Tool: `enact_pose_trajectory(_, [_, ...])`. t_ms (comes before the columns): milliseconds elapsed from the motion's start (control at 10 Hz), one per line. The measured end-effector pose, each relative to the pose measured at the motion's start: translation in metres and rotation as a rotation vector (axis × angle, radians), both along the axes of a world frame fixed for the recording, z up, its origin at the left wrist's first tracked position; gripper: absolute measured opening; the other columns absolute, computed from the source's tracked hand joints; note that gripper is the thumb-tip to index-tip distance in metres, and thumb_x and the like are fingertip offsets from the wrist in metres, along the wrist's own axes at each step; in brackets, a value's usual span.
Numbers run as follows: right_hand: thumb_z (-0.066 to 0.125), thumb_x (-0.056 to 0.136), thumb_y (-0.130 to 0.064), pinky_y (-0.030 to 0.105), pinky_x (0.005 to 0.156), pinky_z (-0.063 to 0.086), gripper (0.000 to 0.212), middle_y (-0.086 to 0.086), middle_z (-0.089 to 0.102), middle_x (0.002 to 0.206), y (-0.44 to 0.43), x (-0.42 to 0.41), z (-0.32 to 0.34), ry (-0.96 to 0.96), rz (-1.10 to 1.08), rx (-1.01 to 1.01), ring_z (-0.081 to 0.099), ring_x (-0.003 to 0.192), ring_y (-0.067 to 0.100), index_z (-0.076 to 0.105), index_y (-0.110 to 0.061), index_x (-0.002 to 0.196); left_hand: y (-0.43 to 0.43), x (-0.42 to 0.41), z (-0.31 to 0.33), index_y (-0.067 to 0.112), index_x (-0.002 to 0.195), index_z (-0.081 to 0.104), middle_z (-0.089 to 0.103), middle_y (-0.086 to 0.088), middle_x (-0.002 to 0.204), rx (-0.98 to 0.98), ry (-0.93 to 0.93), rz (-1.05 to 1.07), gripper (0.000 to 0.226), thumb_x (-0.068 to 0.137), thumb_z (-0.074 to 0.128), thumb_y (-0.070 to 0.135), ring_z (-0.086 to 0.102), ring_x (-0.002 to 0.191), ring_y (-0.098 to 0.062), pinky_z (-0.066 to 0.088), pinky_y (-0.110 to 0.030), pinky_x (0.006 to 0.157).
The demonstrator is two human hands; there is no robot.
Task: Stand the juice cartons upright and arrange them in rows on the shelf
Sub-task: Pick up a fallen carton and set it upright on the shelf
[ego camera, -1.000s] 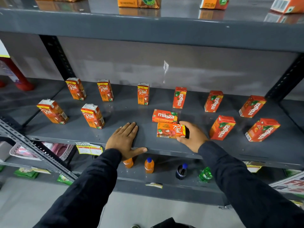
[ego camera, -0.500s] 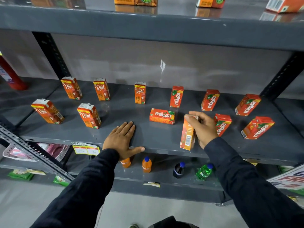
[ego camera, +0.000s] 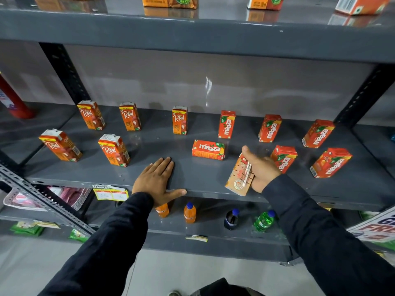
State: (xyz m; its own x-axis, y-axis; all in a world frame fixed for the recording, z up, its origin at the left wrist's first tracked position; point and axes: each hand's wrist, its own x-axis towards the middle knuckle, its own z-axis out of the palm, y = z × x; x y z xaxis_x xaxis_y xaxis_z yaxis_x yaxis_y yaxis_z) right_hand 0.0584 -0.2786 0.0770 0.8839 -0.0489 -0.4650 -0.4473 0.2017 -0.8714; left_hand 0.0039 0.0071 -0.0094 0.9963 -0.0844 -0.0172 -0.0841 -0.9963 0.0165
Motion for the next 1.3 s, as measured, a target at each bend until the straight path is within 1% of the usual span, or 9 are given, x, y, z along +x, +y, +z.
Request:
enact_pose_trajectory(200, [0.074,0.076,-0.038,0.048,0.081,0.055,0.029,0.004,0.066,0.072,-0.005,-0.002,0.012,0.066,-0.203,0.431,0.068,0.075,0.022,0.061,-0.013,0.084,0.0,0.0,-0.001,0.019,0.152,0.008,0.009,-0.002,0.161,0.007,-0.01,-0.005,0.116,0.065,0.01,0.096,0.005,0.146,-0.022,0.005,-0.041,0.118])
enact_pose_trajectory(300, [0.075,0.076,-0.031,0.043,0.074,0.056,0.024,0.002,0.064,0.056,-0.002,-0.006,0.011,0.061,-0.184,0.396,0.069,0.057,0.018,0.058,-0.014,0.076,0.0,0.0,-0.001,0.019,0.152,0.008,0.008,-0.002,0.161,0.003,-0.01,-0.006,0.116,0.065,0.011,0.096,0.005,0.146,-0.022,0.005,-0.041,0.118])
enact_pose_trajectory(400, [0.069,0.08,-0.02,0.041,0.071,0.054,0.02,0.004,0.056,0.064,0.002,-0.006,0.011,0.091,-0.186,0.358,0.063,0.056,0.019,0.053,-0.013,0.07,0.0,0.0,0.0,0.019,0.152,0.008,0.008,-0.001,0.161,0.005,-0.007,-0.006,0.116,0.065,0.01,0.096,0.005,0.146,-0.021,0.004,-0.041,0.118])
enact_pose_trajectory(500, [0.071,0.079,-0.023,0.044,0.071,0.054,0.017,0.006,0.057,0.076,0.001,-0.003,0.009,0.115,-0.166,0.355,0.062,0.072,0.022,0.058,-0.012,0.078,0.0,0.0,0.0,0.019,0.152,0.008,0.008,-0.001,0.161,0.005,-0.012,-0.004,0.116,0.065,0.01,0.096,0.005,0.146,-0.021,0.004,-0.04,0.118])
enact_pose_trajectory(600, [0.069,0.08,-0.038,0.048,0.074,0.052,0.039,0.01,0.067,0.101,0.0,0.001,-0.001,0.18,-0.074,0.39,0.066,0.09,0.027,0.06,-0.012,0.108,0.001,0.0,0.0,0.02,0.152,0.007,0.008,-0.001,0.161,0.006,-0.004,-0.001,0.115,0.066,0.011,0.096,0.004,0.146,-0.021,0.004,-0.04,0.118])
enact_pose_trajectory(800, [0.066,0.082,-0.04,0.043,0.078,0.055,0.043,0.013,0.068,0.106,0.005,0.0,-0.014,0.144,-0.057,0.506,0.07,0.095,0.03,0.058,-0.012,0.114,0.001,0.0,-0.001,0.019,0.152,0.008,0.009,-0.002,0.161,-0.002,-0.014,-0.007,0.116,0.065,0.011,0.096,0.005,0.146,-0.022,0.004,-0.041,0.118])
enact_pose_trajectory(900, [0.071,0.078,-0.038,0.041,0.072,0.057,0.04,0.009,0.071,0.102,0.005,0.005,-0.018,0.094,-0.007,0.387,0.072,0.091,0.025,0.062,-0.014,0.109,0.001,0.0,-0.001,0.019,0.152,0.008,0.009,-0.002,0.161,0.005,-0.016,-0.007,0.116,0.065,0.01,0.096,0.005,0.146,-0.021,0.004,-0.04,0.118])
enact_pose_trajectory(1000, [0.067,0.084,-0.024,0.032,0.061,0.055,0.014,0.003,0.069,0.092,0.004,0.013,-0.021,-0.104,0.016,0.13,0.068,0.079,0.015,0.063,-0.018,0.097,0.001,0.0,-0.001,0.019,0.152,0.008,0.009,-0.002,0.161,0.005,-0.017,-0.005,0.116,0.065,0.009,0.096,0.005,0.146,-0.021,0.005,-0.041,0.118])
enact_pose_trajectory(1300, [0.063,0.087,-0.015,0.026,0.074,0.057,0.039,-0.008,0.065,0.109,-0.004,0.019,-0.034,-0.44,0.259,-0.209,0.065,0.102,0.01,0.052,-0.025,0.123,0.001,0.001,-0.002,0.019,0.152,0.01,0.01,-0.001,0.16,-0.002,-0.016,-0.002,0.114,0.067,0.015,0.095,0.006,0.146,-0.022,0.005,-0.041,0.117])
